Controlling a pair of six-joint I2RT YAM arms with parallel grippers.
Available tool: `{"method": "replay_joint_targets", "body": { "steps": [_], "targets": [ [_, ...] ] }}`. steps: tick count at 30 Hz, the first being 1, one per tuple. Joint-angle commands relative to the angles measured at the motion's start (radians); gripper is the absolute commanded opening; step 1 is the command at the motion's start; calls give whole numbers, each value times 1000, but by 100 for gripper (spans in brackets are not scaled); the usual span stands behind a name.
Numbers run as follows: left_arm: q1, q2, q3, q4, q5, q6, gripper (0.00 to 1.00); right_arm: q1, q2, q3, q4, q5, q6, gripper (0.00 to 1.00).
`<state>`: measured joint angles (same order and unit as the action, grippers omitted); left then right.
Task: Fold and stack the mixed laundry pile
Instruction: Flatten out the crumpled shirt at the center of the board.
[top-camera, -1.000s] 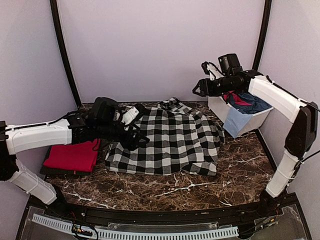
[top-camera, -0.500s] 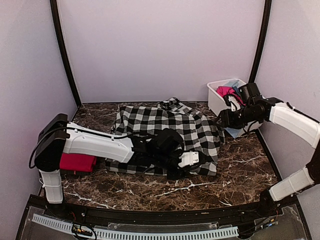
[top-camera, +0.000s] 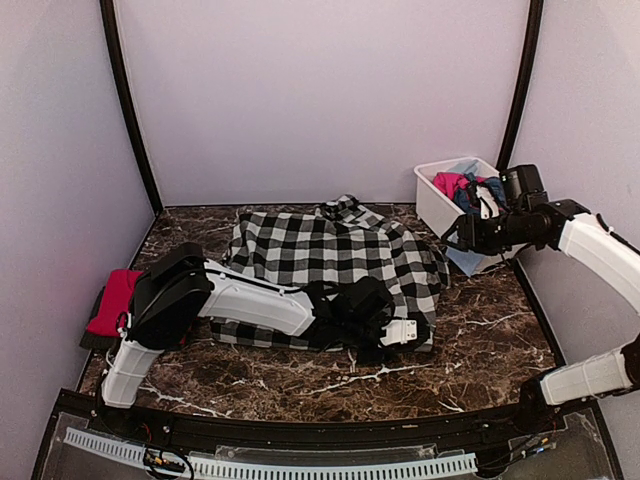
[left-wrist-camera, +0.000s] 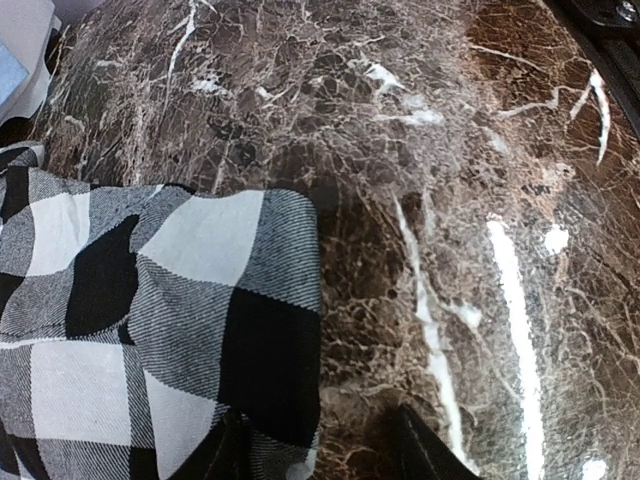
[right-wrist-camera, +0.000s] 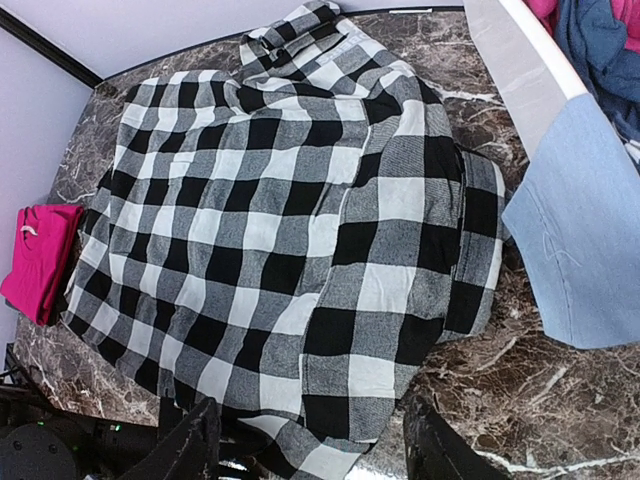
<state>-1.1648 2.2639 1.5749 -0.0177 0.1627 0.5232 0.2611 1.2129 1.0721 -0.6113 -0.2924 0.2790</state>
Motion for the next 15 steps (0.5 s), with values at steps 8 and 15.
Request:
{"method": "replay_joint_targets", "body": {
  "steps": [8,15],
  "targets": [
    [-1,1,62,-46,25,-5,5,-22,-71,-36,-36,9,-10,59],
    [56,-89,60,-13,119,-105,0,-29,-71,-38,-37,9,-15,59]
  ]
}}
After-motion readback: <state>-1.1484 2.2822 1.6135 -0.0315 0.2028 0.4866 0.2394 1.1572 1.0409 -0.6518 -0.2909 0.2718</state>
